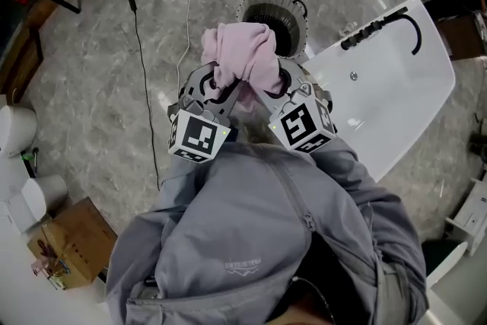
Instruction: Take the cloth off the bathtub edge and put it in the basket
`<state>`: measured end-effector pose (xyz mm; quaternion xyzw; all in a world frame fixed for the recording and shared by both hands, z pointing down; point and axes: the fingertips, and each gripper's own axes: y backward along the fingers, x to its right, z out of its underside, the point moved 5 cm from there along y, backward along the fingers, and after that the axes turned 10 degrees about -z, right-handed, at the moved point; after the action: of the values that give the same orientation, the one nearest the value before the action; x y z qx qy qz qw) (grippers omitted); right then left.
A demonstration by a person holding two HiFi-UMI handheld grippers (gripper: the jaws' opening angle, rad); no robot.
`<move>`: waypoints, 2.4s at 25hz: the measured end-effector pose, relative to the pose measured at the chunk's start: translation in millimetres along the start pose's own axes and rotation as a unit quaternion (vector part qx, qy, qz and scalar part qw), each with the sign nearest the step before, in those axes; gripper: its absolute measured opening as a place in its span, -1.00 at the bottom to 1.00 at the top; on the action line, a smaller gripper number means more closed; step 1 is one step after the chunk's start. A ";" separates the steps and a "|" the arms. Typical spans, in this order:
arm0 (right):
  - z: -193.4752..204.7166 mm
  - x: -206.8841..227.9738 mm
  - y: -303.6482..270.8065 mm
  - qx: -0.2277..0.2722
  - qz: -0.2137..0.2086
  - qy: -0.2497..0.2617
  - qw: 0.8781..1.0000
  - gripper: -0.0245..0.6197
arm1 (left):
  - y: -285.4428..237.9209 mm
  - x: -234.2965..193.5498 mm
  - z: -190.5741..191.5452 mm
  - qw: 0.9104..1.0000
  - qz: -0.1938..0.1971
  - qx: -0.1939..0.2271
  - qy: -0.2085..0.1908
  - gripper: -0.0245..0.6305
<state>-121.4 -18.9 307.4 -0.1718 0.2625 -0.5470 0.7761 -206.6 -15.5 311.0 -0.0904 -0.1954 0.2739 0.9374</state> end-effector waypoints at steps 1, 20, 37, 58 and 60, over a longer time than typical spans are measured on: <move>-4.1 8.3 -12.6 0.000 0.001 -0.005 1.000 -0.53 | -6.2 -14.0 4.7 1.000 0.005 -0.001 -0.002 -0.50; -28.7 68.8 -93.6 -0.051 0.120 -0.100 0.986 -0.53 | -74.2 -114.5 35.8 0.987 0.150 0.058 -0.026 -0.50; 18.5 163.0 -77.4 -0.056 0.192 -0.163 0.966 -0.53 | -192.5 -112.6 5.4 0.968 0.237 0.066 -0.056 -0.50; 71.9 276.7 -40.7 -0.062 0.271 -0.212 0.937 -0.53 | -330.0 -98.9 -48.0 0.940 0.317 0.086 -0.098 -0.50; 75.1 280.4 -42.2 -0.064 0.279 -0.222 0.932 -0.53 | -337.5 -98.7 -48.4 0.935 0.330 0.084 -0.103 -0.50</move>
<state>-34.7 -298.3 329.5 -0.2585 0.1551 -0.2381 0.9233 -101.5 -354.0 329.0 -0.0416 -0.2265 0.5908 0.7732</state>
